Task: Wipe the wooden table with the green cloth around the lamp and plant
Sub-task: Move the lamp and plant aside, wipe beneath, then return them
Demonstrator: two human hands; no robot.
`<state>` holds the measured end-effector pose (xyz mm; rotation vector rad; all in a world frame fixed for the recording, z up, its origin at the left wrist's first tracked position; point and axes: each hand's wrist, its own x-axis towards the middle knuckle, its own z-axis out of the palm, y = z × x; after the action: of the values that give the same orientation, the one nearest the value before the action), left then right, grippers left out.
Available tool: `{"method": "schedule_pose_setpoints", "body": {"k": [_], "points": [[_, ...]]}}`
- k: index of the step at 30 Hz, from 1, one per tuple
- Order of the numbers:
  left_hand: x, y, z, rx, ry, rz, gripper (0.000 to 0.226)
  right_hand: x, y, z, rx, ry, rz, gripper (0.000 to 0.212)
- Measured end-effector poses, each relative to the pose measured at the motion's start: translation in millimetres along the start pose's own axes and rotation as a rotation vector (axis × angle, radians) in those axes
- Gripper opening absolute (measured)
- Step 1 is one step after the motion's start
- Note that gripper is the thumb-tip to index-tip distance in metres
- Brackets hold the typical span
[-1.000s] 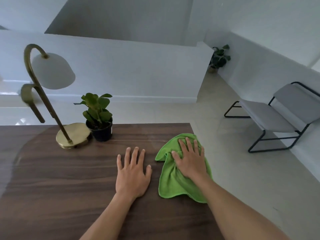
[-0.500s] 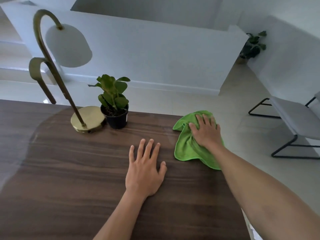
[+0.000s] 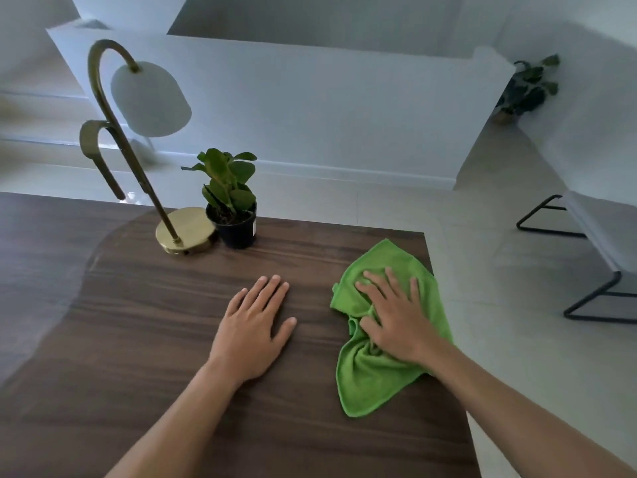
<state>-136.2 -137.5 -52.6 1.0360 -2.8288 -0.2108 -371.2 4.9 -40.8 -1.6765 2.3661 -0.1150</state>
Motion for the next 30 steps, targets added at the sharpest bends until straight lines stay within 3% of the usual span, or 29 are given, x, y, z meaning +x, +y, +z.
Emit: {"method": "schedule_pose_setpoints", "body": {"k": [3,7,11,16,18,21,24,30], "points": [[-8,-17,-4,-0.021,-0.018,0.017,0.067,35,26,-12,0.038,0.035,0.139,0.062],[-3,-12,-3,-0.015,-0.008,-0.02,0.069,110,31,-17,-0.049,0.045,0.335,0.072],[-1,-16,-3,-0.03,0.008,-0.028,0.074,147,-39,-8,-0.083,0.029,0.14,0.078],[-1,-16,-2,-0.081,0.039,-0.088,0.077,93,-73,13,-0.113,0.044,-0.108,0.07],[-1,-15,-2,-0.102,0.06,-0.101,0.074,80,-52,10,-0.107,0.037,-0.115,0.07],[1,-13,-1,-0.103,0.095,-0.116,0.07,115,-28,-3,-0.108,0.003,0.025,0.073],[2,-13,0,-0.087,0.103,-0.117,0.069,167,-49,-9,-0.063,0.011,0.119,0.071],[1,-14,-1,-0.103,0.11,-0.119,0.066,179,-90,-2,-0.081,0.004,-0.091,0.064]]}}
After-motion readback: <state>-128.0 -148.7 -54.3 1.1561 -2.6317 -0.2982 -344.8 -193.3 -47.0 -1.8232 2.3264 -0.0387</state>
